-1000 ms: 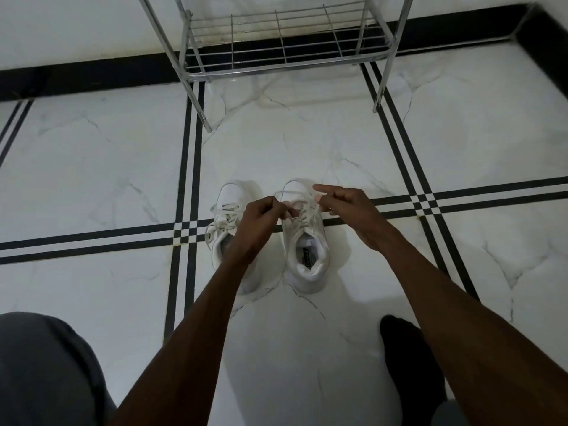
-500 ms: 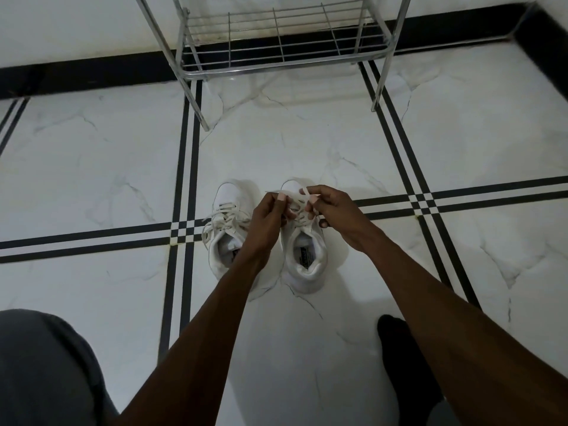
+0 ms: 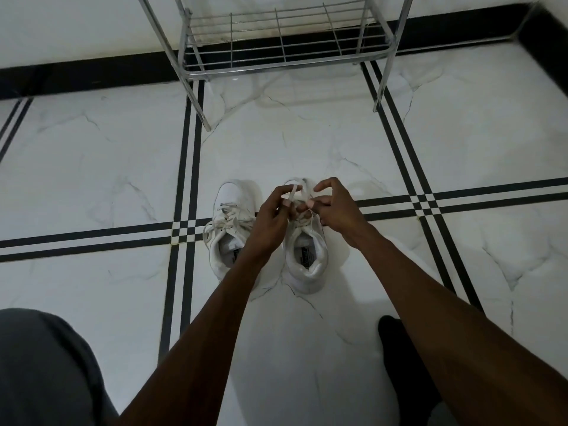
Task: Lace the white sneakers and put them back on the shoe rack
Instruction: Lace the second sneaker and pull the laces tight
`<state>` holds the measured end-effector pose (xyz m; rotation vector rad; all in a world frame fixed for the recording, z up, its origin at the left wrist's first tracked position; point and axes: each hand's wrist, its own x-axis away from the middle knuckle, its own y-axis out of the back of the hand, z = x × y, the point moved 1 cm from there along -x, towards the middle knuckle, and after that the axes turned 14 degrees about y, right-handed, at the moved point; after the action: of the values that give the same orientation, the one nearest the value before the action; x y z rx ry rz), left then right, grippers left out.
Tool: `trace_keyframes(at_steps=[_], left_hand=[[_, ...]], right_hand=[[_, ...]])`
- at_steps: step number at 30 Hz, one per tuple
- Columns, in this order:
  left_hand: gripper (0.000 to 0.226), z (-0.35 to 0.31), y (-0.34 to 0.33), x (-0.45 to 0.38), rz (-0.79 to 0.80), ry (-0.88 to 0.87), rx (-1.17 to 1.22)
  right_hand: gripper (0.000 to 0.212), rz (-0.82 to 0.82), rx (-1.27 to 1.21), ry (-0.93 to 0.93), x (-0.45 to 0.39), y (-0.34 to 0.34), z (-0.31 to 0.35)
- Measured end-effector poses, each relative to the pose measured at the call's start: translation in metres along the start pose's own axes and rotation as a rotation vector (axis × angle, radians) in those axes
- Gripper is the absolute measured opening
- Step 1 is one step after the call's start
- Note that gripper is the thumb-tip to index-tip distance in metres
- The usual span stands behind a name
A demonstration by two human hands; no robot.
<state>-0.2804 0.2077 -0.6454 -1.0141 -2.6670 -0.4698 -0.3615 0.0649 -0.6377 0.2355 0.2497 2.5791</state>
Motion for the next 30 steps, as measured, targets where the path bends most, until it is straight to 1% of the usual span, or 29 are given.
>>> trace_keyframes(at_steps=[2, 5, 8, 10, 13, 17, 20, 22, 24, 27, 30], left_hand=[[0.030, 0.000, 0.000, -0.001, -0.005, -0.030, -0.037], [0.027, 0.000, 0.000, -0.003, -0.029, -0.052, -0.080], [0.024, -0.002, -0.001, -0.001, -0.048, -0.077, -0.115], [0.018, -0.004, -0.001, 0.000, -0.079, -0.056, -0.102], [0.026, -0.004, 0.000, -0.002, -0.130, -0.022, -0.104], [0.039, -0.004, 0.000, -0.002, -0.077, 0.017, -0.077], [0.048, -0.003, 0.002, -0.004, -0.053, 0.074, -0.058], [0.051, 0.000, 0.004, -0.006, -0.043, 0.113, -0.039], [0.049, 0.003, 0.006, -0.007, -0.020, 0.148, 0.023], [0.046, 0.006, 0.008, -0.008, -0.010, 0.208, 0.134], [0.051, 0.007, 0.009, -0.008, -0.020, 0.234, 0.155]], right_hand=[[0.021, -0.032, -0.017, -0.034, -0.003, 0.000, -0.001], [0.013, -0.015, -0.058, -0.032, -0.006, 0.001, 0.000], [0.013, 0.051, -0.066, -0.013, -0.006, 0.001, 0.002], [0.015, 0.130, -0.096, 0.001, -0.004, 0.002, 0.005], [0.023, 0.212, -0.156, -0.014, -0.001, 0.004, 0.009], [0.030, 0.143, -0.181, -0.055, -0.003, 0.001, 0.007], [0.030, 0.064, -0.230, -0.124, -0.005, -0.003, 0.002], [0.029, 0.032, -0.274, -0.157, -0.007, -0.003, -0.001], [0.029, 0.028, -0.329, -0.169, -0.007, -0.003, -0.002], [0.026, 0.081, -0.344, -0.121, -0.005, 0.000, 0.003], [0.024, 0.182, -0.181, 0.004, -0.006, 0.007, 0.007]])
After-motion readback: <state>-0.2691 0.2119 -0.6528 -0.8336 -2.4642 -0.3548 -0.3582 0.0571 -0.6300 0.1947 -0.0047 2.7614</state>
